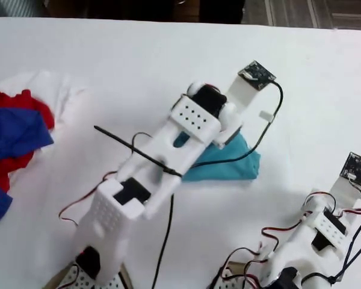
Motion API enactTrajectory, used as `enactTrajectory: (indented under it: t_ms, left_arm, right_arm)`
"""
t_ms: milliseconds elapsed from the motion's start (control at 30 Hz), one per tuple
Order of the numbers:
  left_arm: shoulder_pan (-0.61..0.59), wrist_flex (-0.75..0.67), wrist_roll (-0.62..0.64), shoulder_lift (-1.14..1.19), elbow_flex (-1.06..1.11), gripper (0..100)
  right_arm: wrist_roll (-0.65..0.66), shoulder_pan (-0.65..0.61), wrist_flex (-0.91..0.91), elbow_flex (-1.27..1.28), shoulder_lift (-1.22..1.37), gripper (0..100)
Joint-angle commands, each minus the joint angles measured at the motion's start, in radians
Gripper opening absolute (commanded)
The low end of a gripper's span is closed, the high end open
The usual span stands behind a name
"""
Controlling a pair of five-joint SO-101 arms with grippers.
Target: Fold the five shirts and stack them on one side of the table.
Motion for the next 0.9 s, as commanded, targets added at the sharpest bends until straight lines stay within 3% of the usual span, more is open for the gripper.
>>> enactTrajectory:
  t_ms: [0,167,433,700,833,867]
  left_arm:
    - [0.025,-0.015,0.006,-0.012,-0.044,3]
    - [0.029,-0.017,0.006,-0.012,-0.044,4]
    - [0.026,-0.017,0.006,-0.020,-0.044,21]
    - [-0.086,0.094,-0.127,-0.025,-0.255,20]
    - [-0.226,0.199,-0.138,-0.025,-0.387,2]
    - [-0.262,0.219,-0.135,-0.025,-0.415,3]
  right_arm:
    - [-0.005,-0.004,-0.016,-0.009,-0.033,2.1]
    - [-0.005,-0.004,-0.016,-0.009,-0.033,2.1]
    - [-0.005,-0.004,-0.016,-0.009,-0.031,2.1]
    - [-0.003,-0.004,-0.016,-0.009,-0.031,2.1]
    - [-0.002,-0.004,-0.016,-0.009,-0.031,2.1]
    - [0.000,-0.004,-0.016,-0.009,-0.031,2.1]
